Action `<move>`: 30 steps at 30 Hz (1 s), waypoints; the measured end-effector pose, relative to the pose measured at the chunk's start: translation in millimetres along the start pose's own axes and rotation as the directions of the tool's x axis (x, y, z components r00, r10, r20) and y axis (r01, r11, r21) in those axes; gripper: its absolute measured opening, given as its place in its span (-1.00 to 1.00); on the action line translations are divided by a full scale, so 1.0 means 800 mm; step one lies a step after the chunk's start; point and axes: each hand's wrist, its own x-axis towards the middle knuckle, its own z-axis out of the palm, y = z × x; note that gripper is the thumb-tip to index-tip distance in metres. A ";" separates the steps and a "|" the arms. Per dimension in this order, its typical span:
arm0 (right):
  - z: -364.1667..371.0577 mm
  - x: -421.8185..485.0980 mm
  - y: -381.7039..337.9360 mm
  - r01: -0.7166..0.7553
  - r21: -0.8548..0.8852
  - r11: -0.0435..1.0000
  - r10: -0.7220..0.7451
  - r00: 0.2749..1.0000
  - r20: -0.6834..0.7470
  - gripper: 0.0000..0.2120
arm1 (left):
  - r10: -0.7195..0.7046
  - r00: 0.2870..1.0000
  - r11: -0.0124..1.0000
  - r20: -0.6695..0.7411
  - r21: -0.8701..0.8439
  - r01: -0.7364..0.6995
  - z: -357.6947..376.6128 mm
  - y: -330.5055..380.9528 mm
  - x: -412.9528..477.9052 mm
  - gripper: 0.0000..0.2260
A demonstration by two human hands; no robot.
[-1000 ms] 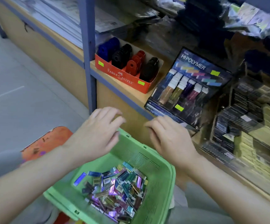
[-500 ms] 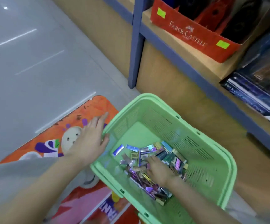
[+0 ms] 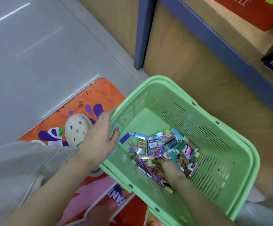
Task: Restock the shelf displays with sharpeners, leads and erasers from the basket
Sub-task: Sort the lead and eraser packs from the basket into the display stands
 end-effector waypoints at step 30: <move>-0.077 -0.074 -0.050 0.427 0.510 0.746 0.000 0.767 -0.641 -0.74 | -0.439 0.856 0.539 0.272 -0.683 0.493 0.054 0.086 -0.002 -0.94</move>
